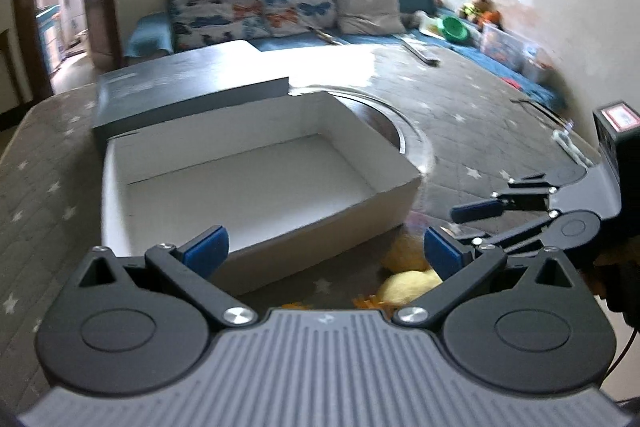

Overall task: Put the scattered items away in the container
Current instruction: 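Lower the left gripper onto the peanut-shaped toy and close on it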

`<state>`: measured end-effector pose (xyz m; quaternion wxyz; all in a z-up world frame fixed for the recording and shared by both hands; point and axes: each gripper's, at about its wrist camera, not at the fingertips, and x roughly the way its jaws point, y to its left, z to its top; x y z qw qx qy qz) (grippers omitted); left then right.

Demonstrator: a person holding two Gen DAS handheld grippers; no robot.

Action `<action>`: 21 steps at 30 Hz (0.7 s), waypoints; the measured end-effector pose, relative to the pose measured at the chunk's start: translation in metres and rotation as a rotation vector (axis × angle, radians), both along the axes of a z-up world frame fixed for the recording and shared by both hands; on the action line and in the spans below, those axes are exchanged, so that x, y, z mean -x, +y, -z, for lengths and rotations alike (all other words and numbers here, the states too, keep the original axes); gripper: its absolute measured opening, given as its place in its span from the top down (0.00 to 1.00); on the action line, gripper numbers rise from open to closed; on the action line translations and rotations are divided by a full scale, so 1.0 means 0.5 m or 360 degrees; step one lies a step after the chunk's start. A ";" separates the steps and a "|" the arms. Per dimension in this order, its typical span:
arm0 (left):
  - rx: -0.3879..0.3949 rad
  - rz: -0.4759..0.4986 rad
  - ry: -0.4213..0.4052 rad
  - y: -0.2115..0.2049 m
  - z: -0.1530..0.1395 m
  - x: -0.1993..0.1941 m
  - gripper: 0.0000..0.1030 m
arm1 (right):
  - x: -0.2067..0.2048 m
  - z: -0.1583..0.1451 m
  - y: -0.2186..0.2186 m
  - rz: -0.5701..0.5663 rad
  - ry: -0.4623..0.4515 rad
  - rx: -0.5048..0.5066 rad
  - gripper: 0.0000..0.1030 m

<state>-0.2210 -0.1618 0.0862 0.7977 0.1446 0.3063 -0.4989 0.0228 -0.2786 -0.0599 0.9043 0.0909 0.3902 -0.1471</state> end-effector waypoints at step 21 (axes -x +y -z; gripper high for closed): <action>-0.0060 0.0329 0.0432 -0.121 0.069 -0.004 0.06 | 0.001 0.013 -0.014 -0.0082 0.0026 -0.0090 0.51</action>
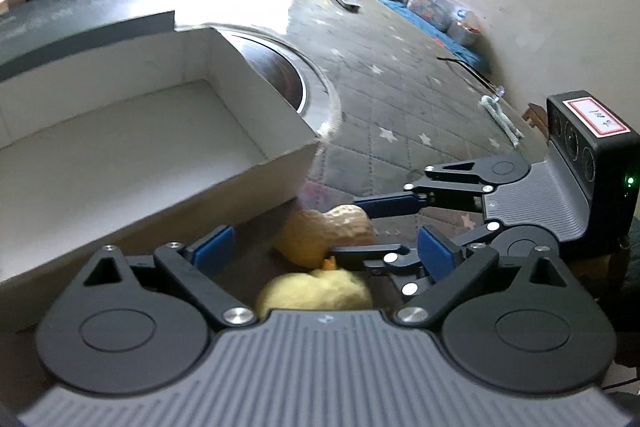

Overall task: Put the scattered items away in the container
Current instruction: 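Lower the left gripper onto the peanut-shaped toy and close on it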

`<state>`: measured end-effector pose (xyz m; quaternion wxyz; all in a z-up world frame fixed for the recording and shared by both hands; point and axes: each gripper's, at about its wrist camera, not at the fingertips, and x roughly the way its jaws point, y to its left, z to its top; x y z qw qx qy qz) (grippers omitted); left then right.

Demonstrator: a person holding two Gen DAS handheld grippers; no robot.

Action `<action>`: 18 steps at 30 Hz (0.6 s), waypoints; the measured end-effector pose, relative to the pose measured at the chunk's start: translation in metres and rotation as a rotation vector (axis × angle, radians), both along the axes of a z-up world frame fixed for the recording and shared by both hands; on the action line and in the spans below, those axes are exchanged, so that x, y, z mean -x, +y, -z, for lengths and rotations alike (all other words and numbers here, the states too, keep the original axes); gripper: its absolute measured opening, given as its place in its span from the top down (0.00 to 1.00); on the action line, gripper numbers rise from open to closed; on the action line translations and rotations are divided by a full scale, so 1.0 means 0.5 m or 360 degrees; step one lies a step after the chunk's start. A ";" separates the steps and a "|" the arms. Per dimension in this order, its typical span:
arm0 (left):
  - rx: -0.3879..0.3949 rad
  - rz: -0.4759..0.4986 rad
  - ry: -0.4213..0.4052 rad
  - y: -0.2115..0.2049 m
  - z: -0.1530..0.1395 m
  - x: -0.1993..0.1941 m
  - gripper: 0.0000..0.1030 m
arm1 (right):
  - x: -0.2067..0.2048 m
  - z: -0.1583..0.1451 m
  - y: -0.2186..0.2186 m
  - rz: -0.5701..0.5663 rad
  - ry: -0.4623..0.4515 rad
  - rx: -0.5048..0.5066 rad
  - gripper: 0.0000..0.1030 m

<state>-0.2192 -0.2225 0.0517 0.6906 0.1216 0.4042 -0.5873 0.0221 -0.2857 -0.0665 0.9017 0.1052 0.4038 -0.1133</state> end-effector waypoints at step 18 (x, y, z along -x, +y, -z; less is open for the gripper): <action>-0.0109 0.0002 0.0179 -0.068 0.046 -0.013 0.21 | 0.014 0.016 0.000 0.0007 -0.0036 -0.0022 0.54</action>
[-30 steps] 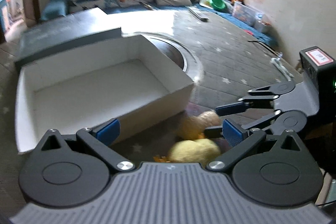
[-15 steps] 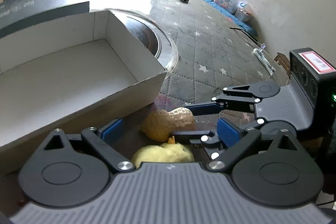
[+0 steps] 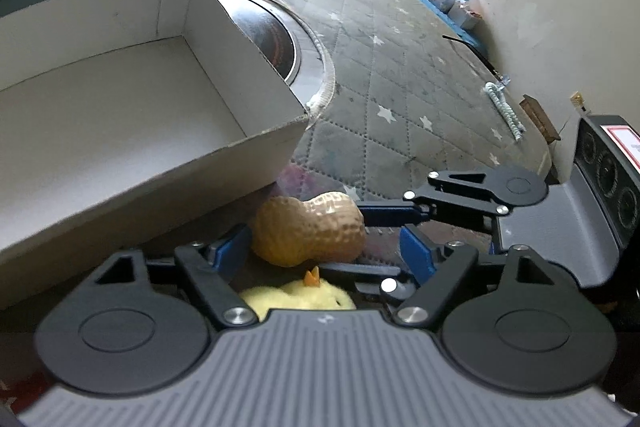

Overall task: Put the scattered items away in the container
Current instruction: 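Lower the left gripper onto the peanut-shaped toy and close on it, then carry the peanut toy with the left gripper into the white box and release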

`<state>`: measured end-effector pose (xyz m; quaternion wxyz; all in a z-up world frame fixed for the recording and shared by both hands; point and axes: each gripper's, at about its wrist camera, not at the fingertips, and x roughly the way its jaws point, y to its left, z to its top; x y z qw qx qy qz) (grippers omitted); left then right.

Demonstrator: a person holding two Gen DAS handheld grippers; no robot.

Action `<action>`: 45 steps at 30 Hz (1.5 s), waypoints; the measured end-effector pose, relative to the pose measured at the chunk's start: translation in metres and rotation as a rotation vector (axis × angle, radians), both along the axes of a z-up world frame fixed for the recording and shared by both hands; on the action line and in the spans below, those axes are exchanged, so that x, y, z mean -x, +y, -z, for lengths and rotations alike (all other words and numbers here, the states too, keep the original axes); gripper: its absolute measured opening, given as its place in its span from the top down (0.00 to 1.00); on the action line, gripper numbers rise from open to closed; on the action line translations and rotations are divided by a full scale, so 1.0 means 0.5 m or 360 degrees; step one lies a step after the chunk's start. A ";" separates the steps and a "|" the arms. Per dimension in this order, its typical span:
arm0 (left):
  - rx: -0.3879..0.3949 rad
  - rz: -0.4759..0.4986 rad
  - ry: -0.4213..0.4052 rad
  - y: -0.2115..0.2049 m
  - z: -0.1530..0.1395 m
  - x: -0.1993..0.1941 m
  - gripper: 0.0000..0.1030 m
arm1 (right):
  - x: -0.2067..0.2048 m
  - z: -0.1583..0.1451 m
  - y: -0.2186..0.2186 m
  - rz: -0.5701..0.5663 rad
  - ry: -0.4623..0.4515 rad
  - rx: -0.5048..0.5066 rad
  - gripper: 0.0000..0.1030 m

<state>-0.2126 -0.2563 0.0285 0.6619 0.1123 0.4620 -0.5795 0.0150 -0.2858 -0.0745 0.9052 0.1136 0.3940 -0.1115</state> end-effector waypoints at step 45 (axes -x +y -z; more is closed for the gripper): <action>0.0118 -0.0304 -0.0005 0.033 -0.087 -0.220 0.32 | -0.233 -0.095 0.006 -0.0180 -0.0110 0.0254 0.56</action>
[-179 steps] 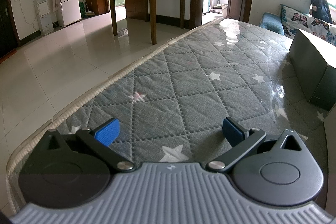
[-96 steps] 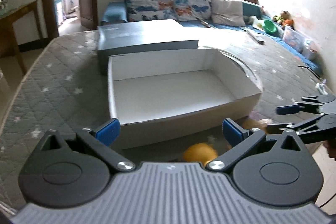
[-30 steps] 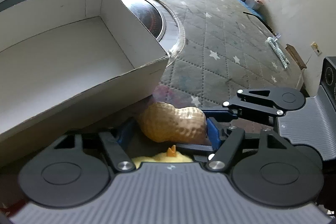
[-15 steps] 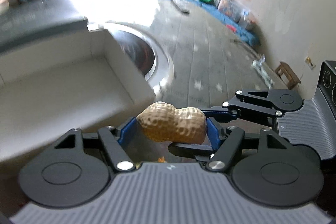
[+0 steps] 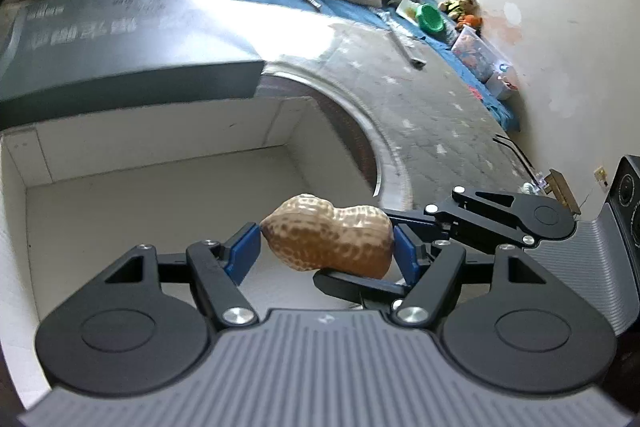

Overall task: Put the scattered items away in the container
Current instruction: 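Carry the peanut toy with the left gripper into the white box and release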

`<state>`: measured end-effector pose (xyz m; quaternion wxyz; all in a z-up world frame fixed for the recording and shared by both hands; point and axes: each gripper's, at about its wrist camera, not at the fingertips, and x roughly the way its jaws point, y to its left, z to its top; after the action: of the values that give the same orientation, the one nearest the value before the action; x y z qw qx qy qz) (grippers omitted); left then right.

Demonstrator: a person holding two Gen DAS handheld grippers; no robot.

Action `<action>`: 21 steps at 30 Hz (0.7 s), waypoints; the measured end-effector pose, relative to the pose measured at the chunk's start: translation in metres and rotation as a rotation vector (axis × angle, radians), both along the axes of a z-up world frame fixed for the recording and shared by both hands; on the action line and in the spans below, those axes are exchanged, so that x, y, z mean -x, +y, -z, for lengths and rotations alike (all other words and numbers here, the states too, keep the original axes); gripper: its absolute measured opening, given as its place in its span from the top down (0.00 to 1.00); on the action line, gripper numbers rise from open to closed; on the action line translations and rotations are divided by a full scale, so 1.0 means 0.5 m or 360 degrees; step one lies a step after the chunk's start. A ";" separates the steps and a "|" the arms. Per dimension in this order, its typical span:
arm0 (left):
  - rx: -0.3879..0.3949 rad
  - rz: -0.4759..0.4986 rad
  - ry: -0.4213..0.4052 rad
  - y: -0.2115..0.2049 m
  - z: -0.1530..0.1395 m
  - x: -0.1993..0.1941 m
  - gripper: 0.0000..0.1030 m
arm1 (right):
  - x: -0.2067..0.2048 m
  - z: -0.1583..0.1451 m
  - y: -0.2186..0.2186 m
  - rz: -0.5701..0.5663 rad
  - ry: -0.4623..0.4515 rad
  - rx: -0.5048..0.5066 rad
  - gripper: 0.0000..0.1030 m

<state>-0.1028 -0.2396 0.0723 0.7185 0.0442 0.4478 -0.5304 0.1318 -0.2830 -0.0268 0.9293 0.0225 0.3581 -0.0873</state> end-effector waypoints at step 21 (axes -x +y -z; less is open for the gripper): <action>-0.0178 -0.0060 0.0127 -0.038 0.097 -0.032 0.33 | 0.010 0.036 0.012 0.0028 0.0077 0.0010 0.38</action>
<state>-0.0866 -0.2584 0.0236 0.7064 0.0546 0.5056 -0.4924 0.1266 -0.2772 -0.0450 0.9196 0.0208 0.3800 -0.0972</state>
